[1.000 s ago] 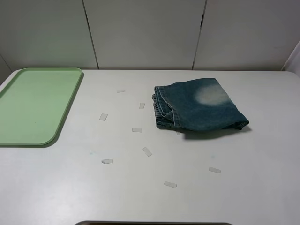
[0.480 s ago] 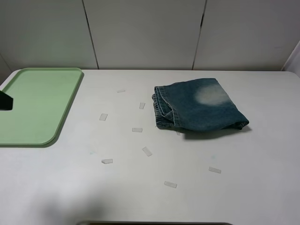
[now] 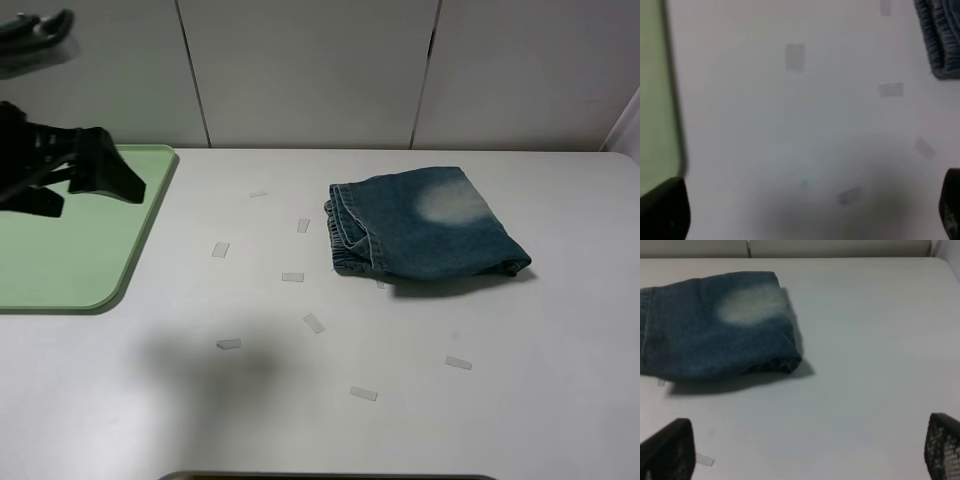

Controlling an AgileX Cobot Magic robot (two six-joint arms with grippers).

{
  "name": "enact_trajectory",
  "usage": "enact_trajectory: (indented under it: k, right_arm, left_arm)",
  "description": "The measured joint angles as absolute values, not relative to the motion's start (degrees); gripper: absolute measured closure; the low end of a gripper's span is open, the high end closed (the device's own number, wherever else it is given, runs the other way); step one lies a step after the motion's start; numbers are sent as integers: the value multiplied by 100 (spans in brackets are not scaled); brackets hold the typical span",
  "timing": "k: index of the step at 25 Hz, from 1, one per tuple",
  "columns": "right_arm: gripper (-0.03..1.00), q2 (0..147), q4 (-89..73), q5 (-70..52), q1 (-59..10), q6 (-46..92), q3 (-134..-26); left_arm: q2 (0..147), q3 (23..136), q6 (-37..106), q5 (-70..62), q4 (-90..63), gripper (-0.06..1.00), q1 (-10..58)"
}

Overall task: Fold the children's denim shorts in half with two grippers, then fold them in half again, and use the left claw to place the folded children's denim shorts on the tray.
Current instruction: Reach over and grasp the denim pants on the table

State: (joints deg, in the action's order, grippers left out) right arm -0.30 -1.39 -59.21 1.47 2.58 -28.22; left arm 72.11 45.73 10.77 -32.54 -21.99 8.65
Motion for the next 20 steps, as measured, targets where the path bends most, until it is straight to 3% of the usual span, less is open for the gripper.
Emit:
enact_trajectory:
  k: [8, 20]
  right_arm:
    - [27, -30, -139, -5921, 147, 258, -2822]
    - [27, -30, -139, -5921, 147, 258, -2822]
  left_arm:
    - [8764, 5429, 403, -2643, -2199, -5, 2191]
    - [10930, 7175, -568, -2384, -1806, -5, 3261]
